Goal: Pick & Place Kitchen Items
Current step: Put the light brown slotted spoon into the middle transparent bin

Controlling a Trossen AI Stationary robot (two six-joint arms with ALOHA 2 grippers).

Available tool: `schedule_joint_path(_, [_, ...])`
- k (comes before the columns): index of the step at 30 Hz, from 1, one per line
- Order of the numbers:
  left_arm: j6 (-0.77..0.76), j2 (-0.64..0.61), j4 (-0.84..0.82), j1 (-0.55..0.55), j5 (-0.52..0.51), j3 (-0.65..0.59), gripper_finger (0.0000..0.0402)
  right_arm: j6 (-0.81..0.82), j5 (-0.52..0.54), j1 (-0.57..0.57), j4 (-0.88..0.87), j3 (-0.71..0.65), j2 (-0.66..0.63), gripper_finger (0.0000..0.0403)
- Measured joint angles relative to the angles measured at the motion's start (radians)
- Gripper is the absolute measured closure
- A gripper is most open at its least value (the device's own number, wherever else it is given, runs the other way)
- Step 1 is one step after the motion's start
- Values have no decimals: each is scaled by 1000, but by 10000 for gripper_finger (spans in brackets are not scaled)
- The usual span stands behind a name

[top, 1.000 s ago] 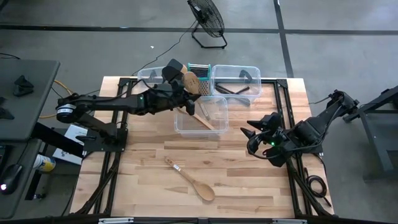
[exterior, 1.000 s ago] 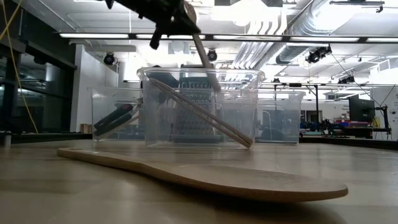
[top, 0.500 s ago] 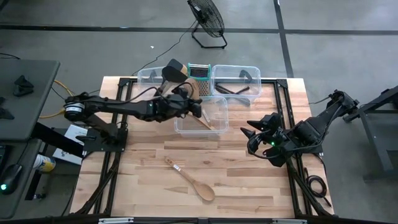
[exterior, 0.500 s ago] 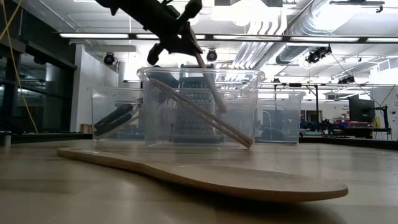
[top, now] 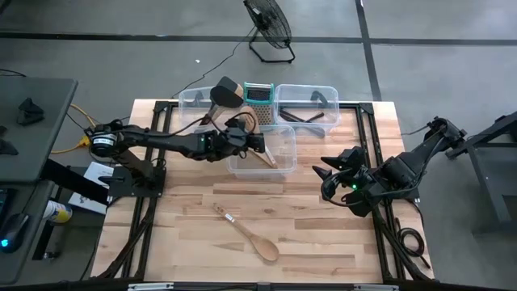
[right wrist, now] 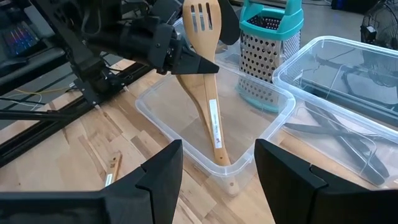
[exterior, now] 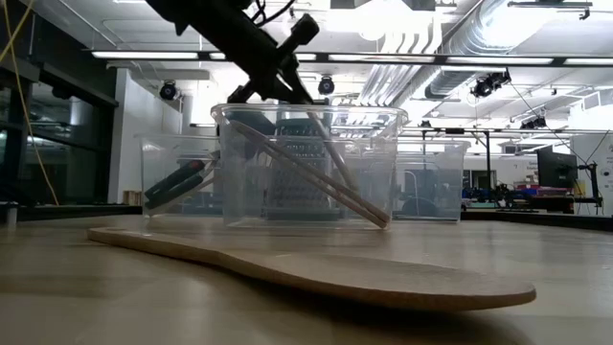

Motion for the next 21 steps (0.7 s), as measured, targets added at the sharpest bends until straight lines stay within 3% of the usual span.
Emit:
schedule_joint_path(4, [30, -1, 2, 2, 25, 0, 361, -3, 0, 0, 0, 0, 0, 211])
schedule_joint_path(15, [26, -7, -54, 3, 69, 0, 240, -7, -3, 0, -1, 0, 0, 211])
schedule_joint_path(21, [65, -32, -61, 3, 67, -1, 228, -3, -25, 0, -1, 0, 0, 211])
